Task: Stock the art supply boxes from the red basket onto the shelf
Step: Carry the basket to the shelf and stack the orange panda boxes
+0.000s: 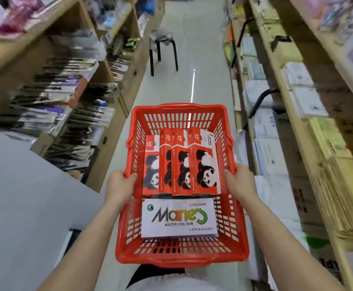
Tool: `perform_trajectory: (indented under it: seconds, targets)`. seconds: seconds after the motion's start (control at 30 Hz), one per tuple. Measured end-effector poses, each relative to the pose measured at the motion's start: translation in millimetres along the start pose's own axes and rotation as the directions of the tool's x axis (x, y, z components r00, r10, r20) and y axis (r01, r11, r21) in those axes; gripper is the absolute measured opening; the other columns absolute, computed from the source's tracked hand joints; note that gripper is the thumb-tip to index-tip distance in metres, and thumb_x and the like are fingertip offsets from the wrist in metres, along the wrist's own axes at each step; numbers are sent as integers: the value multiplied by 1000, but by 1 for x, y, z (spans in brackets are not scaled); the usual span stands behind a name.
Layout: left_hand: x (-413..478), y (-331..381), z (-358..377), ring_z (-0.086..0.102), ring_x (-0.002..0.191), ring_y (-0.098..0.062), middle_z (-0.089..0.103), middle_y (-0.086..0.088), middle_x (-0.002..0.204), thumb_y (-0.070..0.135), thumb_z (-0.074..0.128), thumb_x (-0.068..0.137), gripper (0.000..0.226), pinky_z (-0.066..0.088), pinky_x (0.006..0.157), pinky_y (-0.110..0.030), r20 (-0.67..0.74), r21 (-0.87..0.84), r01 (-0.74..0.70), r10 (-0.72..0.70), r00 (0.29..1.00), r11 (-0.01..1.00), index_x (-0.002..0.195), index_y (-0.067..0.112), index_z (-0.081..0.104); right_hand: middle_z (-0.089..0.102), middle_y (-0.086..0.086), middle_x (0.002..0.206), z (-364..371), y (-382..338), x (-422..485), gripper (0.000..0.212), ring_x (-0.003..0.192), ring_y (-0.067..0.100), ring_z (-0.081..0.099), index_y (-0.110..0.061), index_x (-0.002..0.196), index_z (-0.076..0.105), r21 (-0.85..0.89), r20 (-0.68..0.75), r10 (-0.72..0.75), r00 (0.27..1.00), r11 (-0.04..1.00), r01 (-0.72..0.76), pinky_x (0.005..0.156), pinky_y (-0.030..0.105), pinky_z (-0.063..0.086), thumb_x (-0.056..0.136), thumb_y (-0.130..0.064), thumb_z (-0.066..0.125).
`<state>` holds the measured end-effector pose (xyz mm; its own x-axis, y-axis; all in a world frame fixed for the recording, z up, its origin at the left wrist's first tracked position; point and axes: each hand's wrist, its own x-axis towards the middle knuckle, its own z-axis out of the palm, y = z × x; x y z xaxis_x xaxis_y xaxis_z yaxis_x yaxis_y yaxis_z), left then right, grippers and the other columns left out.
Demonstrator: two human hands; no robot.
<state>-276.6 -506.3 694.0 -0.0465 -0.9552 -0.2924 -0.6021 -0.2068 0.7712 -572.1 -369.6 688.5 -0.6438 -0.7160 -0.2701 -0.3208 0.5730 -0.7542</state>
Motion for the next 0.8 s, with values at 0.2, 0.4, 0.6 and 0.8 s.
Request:
perform_trajectory:
  seconds: [0.2,0.4,0.6,0.8]
  targets:
    - [176,81,25,66,50,-6,69,9,57,17,64,90,23,43,47,-23,-11,-9,-38,38,999,999,68,24,66,71,-7,75,18,-82,170,16,68,12,67,-22,80,65,8,-32,63,998,998,-63,55,25,47,91,-29,55]
    - [340,173,26,65,45,-5,70,8,57,15,63,92,17,42,45,-22,-1,-39,-59,59,998,997,78,22,70,76,5,86,29,-178,323,13,77,24,73,-23,83,63,47,-27,84,996,995,-83,72,43,61,93,-25,56]
    - [506,254,51,65,44,-4,67,10,51,12,61,95,15,40,36,-14,-2,-81,-73,73,997,994,85,16,72,77,5,87,45,-250,498,14,77,27,74,-23,81,63,96,-8,56,998,994,-55,75,49,61,93,-24,57]
    - [676,334,92,65,46,-7,71,7,60,14,62,95,13,44,45,-21,-49,-80,-28,24,999,996,87,16,73,76,6,88,60,-312,688,21,79,28,74,-30,76,57,84,31,33,999,996,-36,79,51,60,95,-22,59]
